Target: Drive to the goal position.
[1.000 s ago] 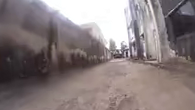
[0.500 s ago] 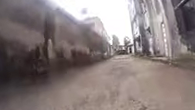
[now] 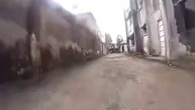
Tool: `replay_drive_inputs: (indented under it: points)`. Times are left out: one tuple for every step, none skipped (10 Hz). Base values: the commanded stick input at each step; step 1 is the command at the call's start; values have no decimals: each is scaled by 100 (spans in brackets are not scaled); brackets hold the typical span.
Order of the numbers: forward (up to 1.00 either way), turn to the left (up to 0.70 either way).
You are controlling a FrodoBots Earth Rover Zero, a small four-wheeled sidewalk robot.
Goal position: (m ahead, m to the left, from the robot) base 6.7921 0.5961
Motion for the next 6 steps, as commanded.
replay_drive_inputs:
  points:
    - [100, -30]
    - [100, -30]
    - [100, -30]
    - [100, -6]
    - [100, 10]
    - [100, 10]
